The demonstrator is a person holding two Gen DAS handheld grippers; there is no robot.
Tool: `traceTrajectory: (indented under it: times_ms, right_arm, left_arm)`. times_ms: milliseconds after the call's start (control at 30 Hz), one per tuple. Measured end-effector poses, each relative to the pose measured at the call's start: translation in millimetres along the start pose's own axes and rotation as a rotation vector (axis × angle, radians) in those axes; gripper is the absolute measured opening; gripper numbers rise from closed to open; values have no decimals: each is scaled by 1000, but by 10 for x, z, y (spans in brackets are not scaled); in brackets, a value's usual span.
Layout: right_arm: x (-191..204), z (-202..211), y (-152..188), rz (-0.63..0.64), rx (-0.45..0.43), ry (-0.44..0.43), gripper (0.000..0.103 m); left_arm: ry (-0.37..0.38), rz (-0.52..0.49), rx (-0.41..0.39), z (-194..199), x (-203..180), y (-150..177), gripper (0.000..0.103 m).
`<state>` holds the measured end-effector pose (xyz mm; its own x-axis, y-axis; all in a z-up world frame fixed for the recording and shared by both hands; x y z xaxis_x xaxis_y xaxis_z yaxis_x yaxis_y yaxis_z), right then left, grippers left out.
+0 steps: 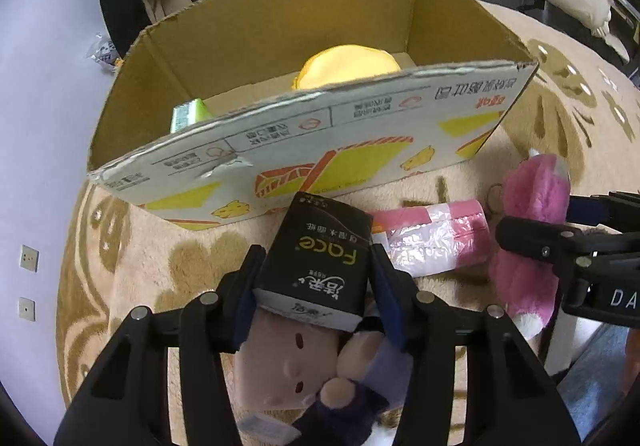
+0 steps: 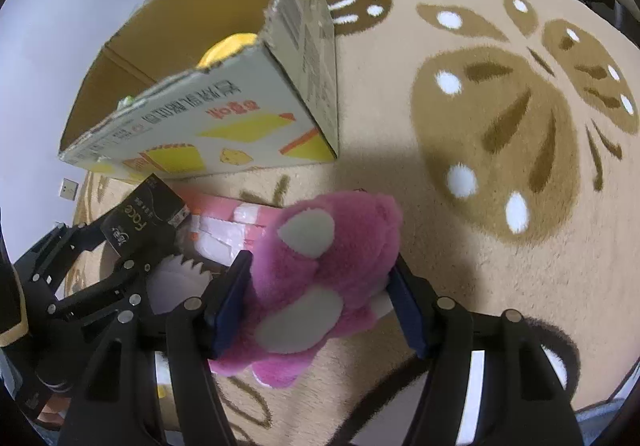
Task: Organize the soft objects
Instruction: 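Grasp black Face tissue pack with left tool while right tool grasps pink plush bear, then drop Face tissue pack into box with left tool while right tool drops pink bear in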
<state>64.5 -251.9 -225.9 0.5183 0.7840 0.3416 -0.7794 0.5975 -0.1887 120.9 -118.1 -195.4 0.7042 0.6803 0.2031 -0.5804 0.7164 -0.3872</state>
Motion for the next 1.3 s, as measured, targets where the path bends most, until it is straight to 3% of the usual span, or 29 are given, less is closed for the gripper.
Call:
traceTrajectory:
  times_ms: [67, 400, 700, 900, 1300]
  right_arm:
    - [185, 131, -42, 4, -16, -8, 69]
    - [302, 663, -202, 59, -154, -45, 67]
    - [445, 1176, -232, 113, -294, -84, 65]
    - [492, 1178, -190, 144, -376, -112, 65]
    - [692, 1203, -438, 177, -476, -179, 65]
  left_arm:
    - [-6, 15, -15, 53, 22, 7, 50]
    - [-67, 103, -86, 448, 207, 57, 50]
    - [-133, 202, -203, 933, 518, 88, 50]
    - [-209, 218, -279, 1233, 685, 6, 50]
    - [-231, 244, -371, 1398, 809, -195, 50]
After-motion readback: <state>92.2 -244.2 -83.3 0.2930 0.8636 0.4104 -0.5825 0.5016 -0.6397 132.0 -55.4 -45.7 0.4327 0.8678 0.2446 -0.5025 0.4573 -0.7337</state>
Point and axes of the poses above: each gripper's, at about its wrist camera, not at the fingertips, and z roughly against the way its jaws point, x to its left, y to its underside, the point moved 9 cm from there along -z, roughly the way its jaws point, and after that the axes turned 11 degrees about -z, right-handed, at the moved point
